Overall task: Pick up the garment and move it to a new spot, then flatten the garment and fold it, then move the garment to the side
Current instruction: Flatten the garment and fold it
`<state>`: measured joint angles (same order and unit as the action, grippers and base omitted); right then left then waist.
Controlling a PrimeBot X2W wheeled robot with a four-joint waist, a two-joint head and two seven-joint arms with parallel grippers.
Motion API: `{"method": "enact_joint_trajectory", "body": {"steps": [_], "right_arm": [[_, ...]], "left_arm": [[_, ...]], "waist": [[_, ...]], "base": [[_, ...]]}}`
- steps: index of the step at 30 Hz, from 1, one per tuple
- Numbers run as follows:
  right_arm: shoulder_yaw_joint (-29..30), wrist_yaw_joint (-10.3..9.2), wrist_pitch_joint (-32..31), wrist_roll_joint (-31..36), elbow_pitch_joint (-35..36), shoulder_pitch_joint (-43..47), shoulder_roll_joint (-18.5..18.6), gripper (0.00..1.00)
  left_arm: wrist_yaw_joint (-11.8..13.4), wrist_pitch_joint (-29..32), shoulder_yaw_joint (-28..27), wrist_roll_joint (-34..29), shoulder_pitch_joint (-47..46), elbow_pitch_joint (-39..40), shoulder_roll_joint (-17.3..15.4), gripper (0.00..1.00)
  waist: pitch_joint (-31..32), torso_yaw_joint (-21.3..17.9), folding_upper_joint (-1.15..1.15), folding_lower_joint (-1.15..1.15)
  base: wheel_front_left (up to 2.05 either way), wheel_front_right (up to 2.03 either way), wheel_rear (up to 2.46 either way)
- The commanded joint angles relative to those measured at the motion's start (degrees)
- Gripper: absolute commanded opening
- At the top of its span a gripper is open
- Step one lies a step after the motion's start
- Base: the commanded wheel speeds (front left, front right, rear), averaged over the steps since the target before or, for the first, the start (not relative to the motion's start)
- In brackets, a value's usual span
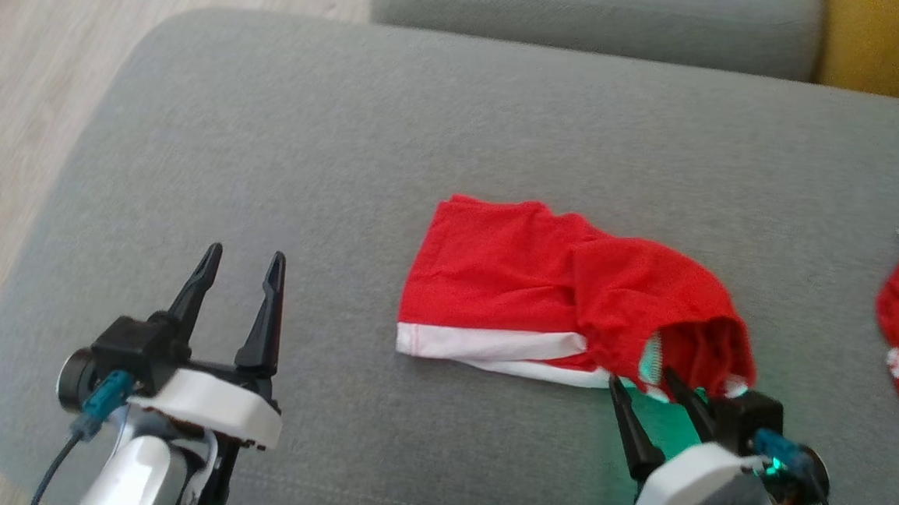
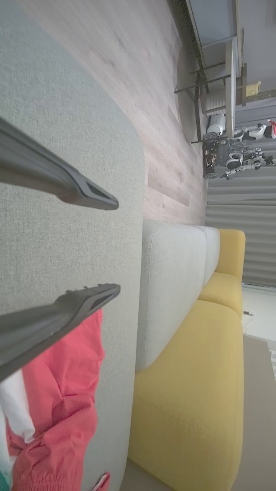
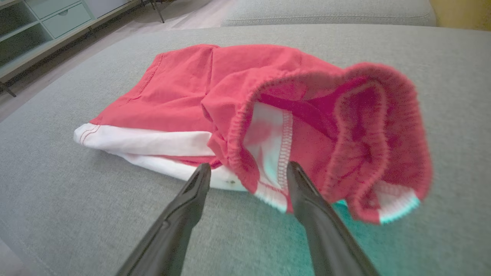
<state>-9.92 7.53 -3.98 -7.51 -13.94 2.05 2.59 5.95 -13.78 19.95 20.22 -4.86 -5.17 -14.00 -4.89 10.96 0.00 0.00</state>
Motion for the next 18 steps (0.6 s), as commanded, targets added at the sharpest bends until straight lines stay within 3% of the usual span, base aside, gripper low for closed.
{"method": "enact_joint_trajectory", "body": {"steps": [1,2,4,18], "right_arm": [[-1.6,-0.04,0.9,0.0,0.5,-3.1,0.3,1.0],[-1.5,-0.04,1.2,-0.1,-0.3,-3.7,0.3,0.75],[-1.5,-0.04,1.8,-0.5,-1.2,-4.6,0.3,0.0],[3.0,-0.04,2.6,-2.0,7.6,-8.1,0.3,0.0]], "left_arm": [[-0.4,-0.8,-1.9,-0.8,-3.2,1.2,-0.4,1.0],[-0.6,-0.9,-1.8,-0.9,-3.5,1.0,-0.1,1.0],[-0.7,-1.0,-1.9,-1.0,-3.9,0.6,0.4,1.0],[-1.8,-1.2,-4.4,-2.6,-4.2,1.0,3.0,1.0]], "waist": [[-1.7,1.8,0.0,0.0],[-1.8,2.2,0.0,0.0],[-2.1,2.7,0.0,0.0],[-3.3,1.3,0.0,0.0]], "base": [[0.0,0.0,0.0],[0.0,0.0,0.0],[0.0,0.0,0.0],[0.0,0.0,0.0]]}}
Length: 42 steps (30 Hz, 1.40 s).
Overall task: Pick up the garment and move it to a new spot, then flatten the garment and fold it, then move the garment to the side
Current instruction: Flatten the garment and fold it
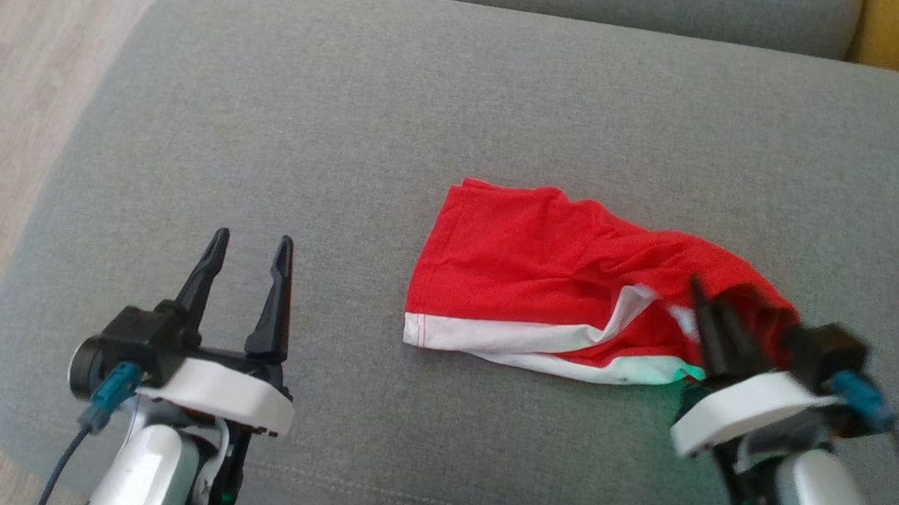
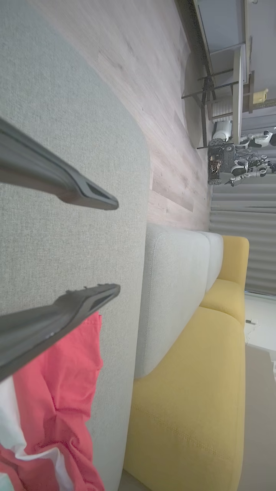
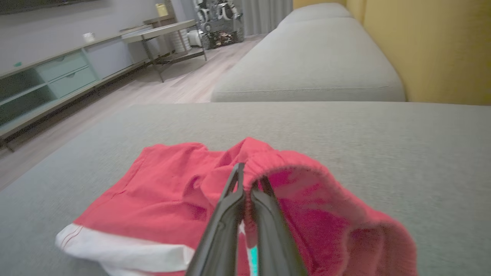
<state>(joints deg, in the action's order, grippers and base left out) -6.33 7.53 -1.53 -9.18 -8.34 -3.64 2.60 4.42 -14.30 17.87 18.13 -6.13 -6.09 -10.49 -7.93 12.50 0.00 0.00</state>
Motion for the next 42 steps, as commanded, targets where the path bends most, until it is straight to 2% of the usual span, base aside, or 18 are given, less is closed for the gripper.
{"method": "enact_joint_trajectory", "body": {"steps": [1,5,10,15,16,17,18,25,33,42], "right_arm": [[0.5,-0.04,0.1,-0.7,2.1,-3.0,0.3,0.0],[4.7,-0.04,-0.3,-1.4,0.6,-5.8,0.3,0.0],[9.0,-0.04,-2.1,-3.3,-5.3,-10.8,1.2,0.0],[9.4,-0.04,-1.7,-5.9,-12.5,-16.6,3.1,0.0],[9.2,-0.04,-1.6,-6.4,-14.0,-17.5,3.5,0.14],[8.9,-0.04,-1.2,-6.8,-15.2,-18.4,3.8,0.68],[8.6,-0.04,-0.7,-7.1,-16.3,-19.1,4.0,1.0],[5.3,-0.04,3.0,-9.0,-19.4,-19.3,5.2,1.0],[4.1,-0.04,4.6,-8.5,-10.5,-13.5,6.7,1.0],[4.5,-0.04,3.5,-3.5,3.1,-7.4,5.3,1.0]], "left_arm": [[-0.5,-0.7,-2.5,-0.7,-3.0,1.9,-0.3,1.0],[-1.4,-0.7,-3.1,-1.5,-3.5,1.9,0.5,1.0],[-2.5,-0.7,-3.6,-2.4,-4.8,1.6,1.6,1.0],[-3.7,-0.7,-4.1,-3.3,-6.2,1.2,2.8,1.0],[-3.9,-0.7,-4.3,-3.5,-6.5,1.0,3.0,1.0],[-4.1,-0.7,-4.4,-3.7,-6.6,0.9,3.2,1.0],[-4.3,-0.7,-4.6,-3.9,-6.7,0.8,3.4,1.0],[-5.1,-0.7,-6.2,-5.0,-6.1,0.1,3.9,1.0],[-5.0,-0.7,-8.6,-6.0,-3.6,-0.3,3.8,1.0],[-4.3,-0.7,-10.2,-6.5,-0.2,-0.4,3.0,1.0]], "waist": [[-0.4,-0.4,0.0,0.0],[-1.5,-1.0,0.0,0.0],[-3.8,-1.1,0.0,0.0],[-6.0,-1.0,0.0,0.0],[-6.1,-1.0,0.0,0.0],[-6.3,-1.1,0.0,0.0],[-6.3,-1.1,0.0,0.0],[-5.1,-3.0,0.0,0.0],[-2.1,-6.5,0.0,0.0],[1.7,-9.2,0.0,0.0]], "base": [[0.0,0.0,0.0],[0.0,0.0,0.0],[0.0,0.0,0.0],[0.0,0.0,0.0],[0.0,0.0,0.0],[0.0,0.0,0.0],[0.0,0.0,0.0],[0.0,0.0,0.0],[0.0,0.0,0.0],[0.0,0.0,0.0]]}}
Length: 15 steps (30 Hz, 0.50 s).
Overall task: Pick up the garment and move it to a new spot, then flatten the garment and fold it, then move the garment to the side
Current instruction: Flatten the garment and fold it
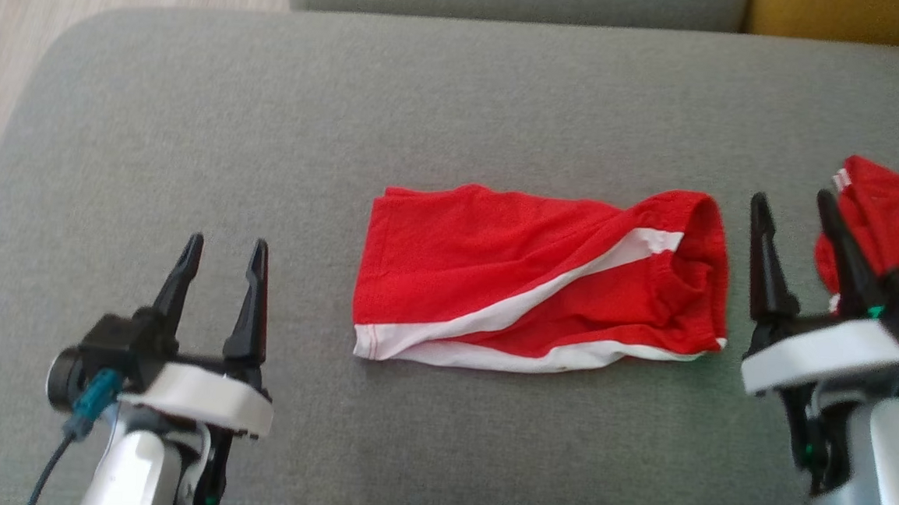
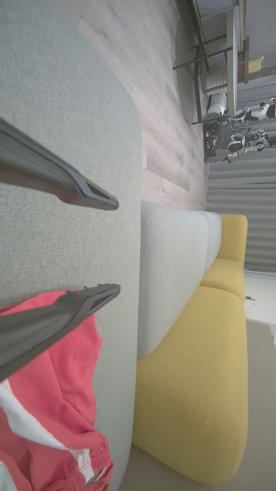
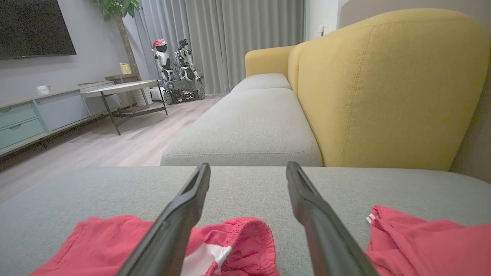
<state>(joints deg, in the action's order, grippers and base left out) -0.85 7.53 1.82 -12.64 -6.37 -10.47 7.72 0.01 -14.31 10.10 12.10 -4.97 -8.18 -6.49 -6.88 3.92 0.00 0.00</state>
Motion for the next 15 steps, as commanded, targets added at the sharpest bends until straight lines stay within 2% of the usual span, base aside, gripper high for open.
{"method": "enact_joint_trajectory", "body": {"steps": [1,8,15], "right_arm": [[-0.9,-0.04,-0.4,0.6,2.7,0.4,-0.2,1.0],[-1.4,-0.04,-3.5,3.3,10.3,7.9,-2.2,1.0],[-2.6,-0.04,-5.2,3.4,12.9,12.0,-3.5,1.0]], "left_arm": [[0.2,-0.7,-2.4,-0.5,-0.9,1.7,-1.1,1.0],[0.8,-0.4,-2.4,-0.5,2.0,1.9,-1.8,1.0],[1.8,0.6,-2.8,0.1,5.2,3.1,-2.3,1.0]], "waist": [[0.9,-0.8,0.0,0.0],[3.3,-2.3,0.0,0.0],[5.1,-3.5,0.0,0.0]], "base": [[0.0,0.0,0.0],[0.0,0.0,0.0],[0.0,0.0,0.0]]}}
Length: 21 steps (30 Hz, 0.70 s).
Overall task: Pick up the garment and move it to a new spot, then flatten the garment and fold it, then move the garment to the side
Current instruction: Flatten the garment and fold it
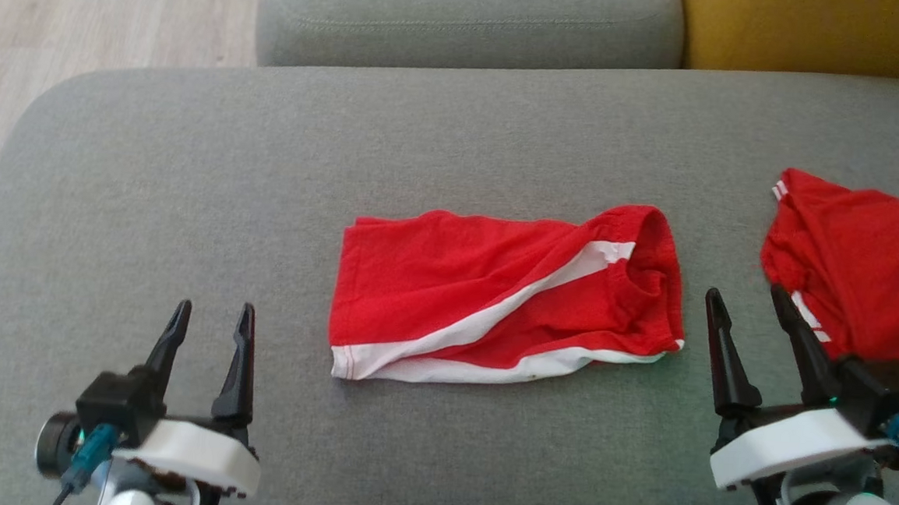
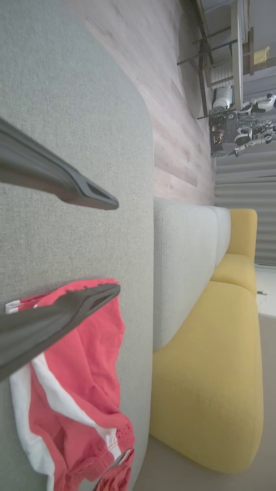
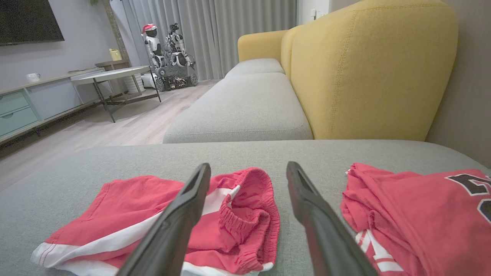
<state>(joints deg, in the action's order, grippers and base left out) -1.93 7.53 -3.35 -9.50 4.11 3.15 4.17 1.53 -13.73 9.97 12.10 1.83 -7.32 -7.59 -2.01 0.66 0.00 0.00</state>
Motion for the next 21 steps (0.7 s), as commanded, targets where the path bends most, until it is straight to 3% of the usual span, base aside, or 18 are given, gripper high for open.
{"method": "enact_joint_trajectory", "body": {"steps": [1,15,21], "right_arm": [[-1.6,-0.04,-0.1,0.3,2.6,-1.4,0.0,1.0],[-1.1,-0.04,-0.5,-0.2,2.5,-0.8,-0.7,1.0],[-1.4,-0.04,-0.6,-0.4,2.4,-1.1,-0.9,1.0]], "left_arm": [[0.4,0.2,-2.7,0.1,-1.3,2.5,-1.3,1.0],[1.0,1.9,-1.6,0.4,-0.9,4.2,-1.6,1.0],[-1.9,4.4,1.5,1.4,-3.3,2.8,-0.9,1.0]], "waist": [[0.3,-0.3,0.0,0.0],[0.4,-0.4,0.0,0.0],[-0.7,-0.3,0.0,0.0]], "base": [[0.0,0.0,0.0],[0.0,0.0,0.0],[0.0,0.0,0.0]]}}
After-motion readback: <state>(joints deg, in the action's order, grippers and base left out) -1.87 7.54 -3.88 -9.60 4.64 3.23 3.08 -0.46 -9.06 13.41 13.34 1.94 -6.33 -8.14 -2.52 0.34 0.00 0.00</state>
